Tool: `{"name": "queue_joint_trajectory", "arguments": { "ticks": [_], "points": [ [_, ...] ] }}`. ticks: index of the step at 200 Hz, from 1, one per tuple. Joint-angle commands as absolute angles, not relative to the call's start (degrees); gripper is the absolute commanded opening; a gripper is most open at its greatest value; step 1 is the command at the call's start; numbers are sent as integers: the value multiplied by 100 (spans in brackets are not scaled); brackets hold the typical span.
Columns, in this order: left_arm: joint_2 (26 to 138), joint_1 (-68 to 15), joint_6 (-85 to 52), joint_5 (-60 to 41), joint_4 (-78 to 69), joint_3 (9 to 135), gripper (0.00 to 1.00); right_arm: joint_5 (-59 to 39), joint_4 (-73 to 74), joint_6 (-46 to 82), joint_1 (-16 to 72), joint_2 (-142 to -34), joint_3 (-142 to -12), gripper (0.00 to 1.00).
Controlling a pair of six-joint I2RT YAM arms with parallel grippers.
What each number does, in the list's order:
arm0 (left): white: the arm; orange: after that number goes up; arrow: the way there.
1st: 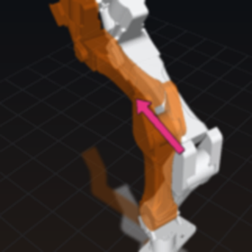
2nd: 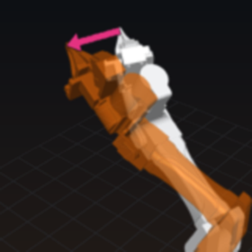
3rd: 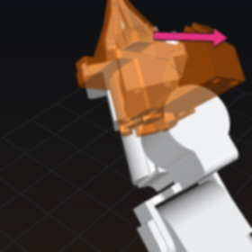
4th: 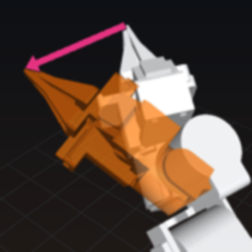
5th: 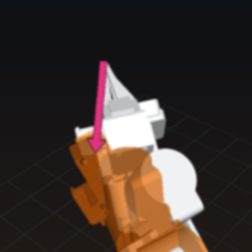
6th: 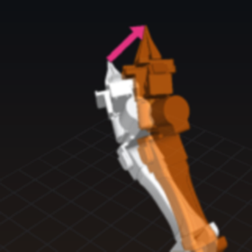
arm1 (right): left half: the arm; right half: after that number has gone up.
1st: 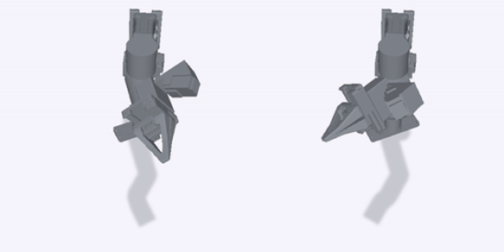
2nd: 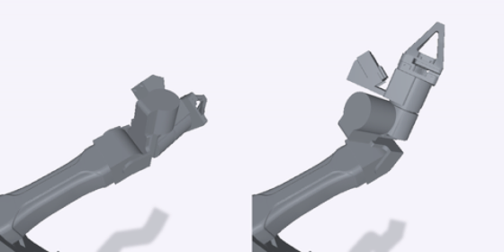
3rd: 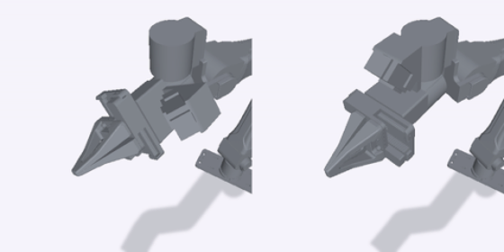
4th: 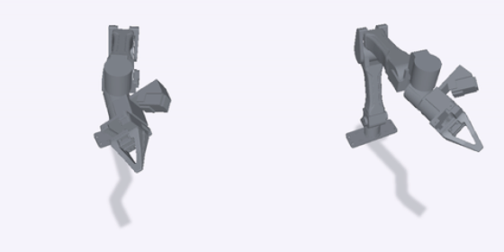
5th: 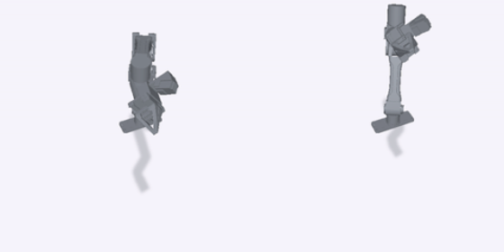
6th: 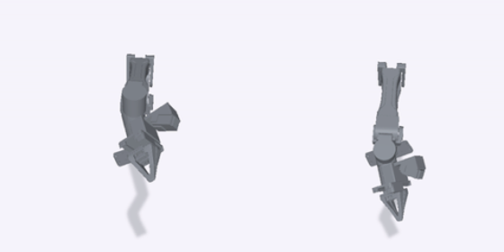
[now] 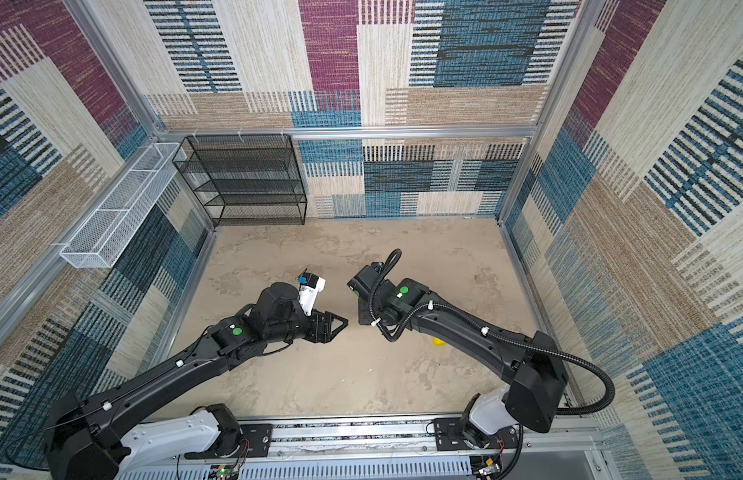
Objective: Build the wood block tower
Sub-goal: 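Move the held cube over the stack's near side while the left arm reaches forward, then lower the small wooden cube against the stack's near side with the right gripper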
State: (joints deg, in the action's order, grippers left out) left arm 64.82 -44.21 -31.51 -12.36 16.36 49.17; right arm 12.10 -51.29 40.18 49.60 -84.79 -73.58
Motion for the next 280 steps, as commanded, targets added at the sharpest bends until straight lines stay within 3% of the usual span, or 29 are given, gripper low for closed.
{"name": "queue_joint_trajectory", "arguments": {
  "ticks": [1, 280],
  "points": [
    [6598, -4456, -3327, -1170, 1362, 5014, 76, 1314, -5189, 3794, 4907, -8658, -7503, 0],
    [6458, -4464, -3093, -800, 1753, 5028, 82, 1184, -5191, 3376, 4491, -9438, -7910, 3]
  ]
}}
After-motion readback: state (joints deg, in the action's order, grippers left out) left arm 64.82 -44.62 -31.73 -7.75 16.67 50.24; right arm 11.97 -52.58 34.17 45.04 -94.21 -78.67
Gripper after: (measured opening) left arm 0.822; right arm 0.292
